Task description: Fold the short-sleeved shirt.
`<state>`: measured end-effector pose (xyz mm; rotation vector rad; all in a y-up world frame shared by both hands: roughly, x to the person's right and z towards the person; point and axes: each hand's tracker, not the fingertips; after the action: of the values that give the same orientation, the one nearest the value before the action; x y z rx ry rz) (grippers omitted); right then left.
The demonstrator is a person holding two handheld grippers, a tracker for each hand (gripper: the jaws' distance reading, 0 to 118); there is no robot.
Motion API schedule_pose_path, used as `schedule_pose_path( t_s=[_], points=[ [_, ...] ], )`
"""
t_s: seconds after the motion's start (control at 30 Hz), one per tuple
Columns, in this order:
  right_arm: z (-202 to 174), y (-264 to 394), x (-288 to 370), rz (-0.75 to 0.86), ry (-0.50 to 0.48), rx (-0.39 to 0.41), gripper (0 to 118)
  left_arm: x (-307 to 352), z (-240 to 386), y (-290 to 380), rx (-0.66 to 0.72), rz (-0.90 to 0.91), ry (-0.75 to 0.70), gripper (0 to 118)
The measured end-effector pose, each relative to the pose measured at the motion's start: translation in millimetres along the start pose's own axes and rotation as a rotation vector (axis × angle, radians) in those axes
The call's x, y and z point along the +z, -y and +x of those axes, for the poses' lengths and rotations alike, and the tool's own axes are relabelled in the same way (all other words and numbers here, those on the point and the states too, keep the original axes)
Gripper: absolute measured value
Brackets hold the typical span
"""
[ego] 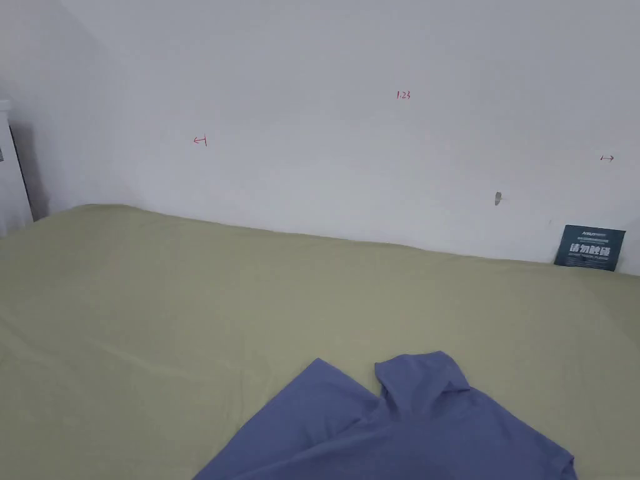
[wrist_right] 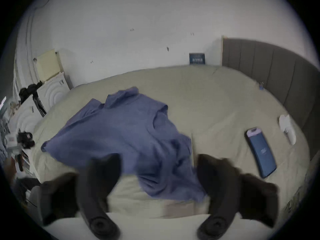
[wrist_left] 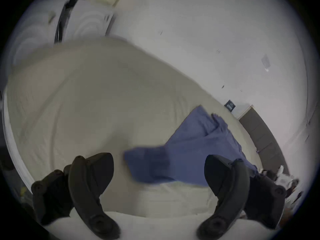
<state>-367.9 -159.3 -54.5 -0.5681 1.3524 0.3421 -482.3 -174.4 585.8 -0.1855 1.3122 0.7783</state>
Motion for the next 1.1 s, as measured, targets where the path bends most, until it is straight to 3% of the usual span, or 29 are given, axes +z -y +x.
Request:
schedule_pose_path(
  t_s=[0.03,0.13,0.23,0.3,0.33,0.37,0.4,0.43,0.47,0.5,0.57,0.6,0.83,0.9,0.93,0.97,1.0,1.03,1.1],
  points=[
    [-9.6,-5.8,11.8,0.062,0.002,0.015,99,5.9,9.5,-3.5,-0.063,0.044,-0.010,111],
    [-36.4,-23.0,36.4,0.186,0.031,0.038,98,17.6,48.7,-7.1,-0.252,0.187,-0.041,110],
    [-56.7,-23.7,55.6,0.317,0.073,0.074,96,29.1,87.8,-3.3,-0.318,0.282,-0.042,109],
    [-73.7,-22.5,69.8,0.344,0.047,0.075,71,32.1,109.9,5.5,-0.329,0.272,-0.010,108],
    [-81.0,-20.8,73.9,0.340,0.049,0.077,50,34.5,118.1,13.0,-0.329,0.273,-0.012,107],
    [-88.1,-18.5,76.4,0.330,0.051,0.087,13,37.1,126.0,22.1,-0.318,0.277,-0.010,101],
    [-95.3,-14.4,77.1,0.318,0.057,0.099,0,40.5,134.0,33.7,-0.302,0.296,-0.005,87],
    [-100.6,-9.9,77.7,0.310,0.066,0.112,0,43.1,137.5,43.6,-0.307,0.303,0.007,63],
    [-104.9,-3.6,79.3,0.310,0.051,0.116,0,43.3,141.8,53.7,-0.335,0.291,0.016,12],
    [-108.0,2.0,80.1,0.286,0.005,0.106,0,41.8,145.4,60.9,-0.405,0.255,-0.006,0],
    [-114.0,13.1,80.3,0.266,0.007,0.104,0,49.7,155.9,78.5,-0.498,0.231,-0.067,0],
    [-117.0,19.4,80.4,0.254,0.005,0.102,0,53.9,155.5,83.1,-0.510,0.214,-0.026,0],
    [-121.4,37.8,62.5,0.166,-0.038,0.108,0,35.8,117.7,38.8,-0.453,0.136,-0.120,1],
    [-119.3,34.9,59.7,0.167,-0.041,0.099,0,21.3,96.2,7.3,-0.446,0.040,-0.104,21],
    [-117.6,31.9,58.0,0.158,-0.044,0.088,0,5.3,82.5,-10.6,-0.444,-0.006,-0.122,40],
    [-114.8,27.9,55.3,0.152,-0.046,0.073,0,-8.9,71.0,-24.1,-0.423,-0.079,-0.133,75],
    [-112.7,25.7,53.8,0.151,-0.046,0.056,0,-22.6,58.3,-31.1,-0.403,-0.096,-0.158,96],
    [-110.2,23.5,52.7,0.151,-0.049,0.041,0,-37.6,44.3,-39.8,-0.373,-0.155,-0.162,105],
    [-107.9,18.3,53.0,0.151,-0.046,0.038,0,-64.0,27.3,-44.4,-0.303,-0.286,-0.142,105]
  ],
)
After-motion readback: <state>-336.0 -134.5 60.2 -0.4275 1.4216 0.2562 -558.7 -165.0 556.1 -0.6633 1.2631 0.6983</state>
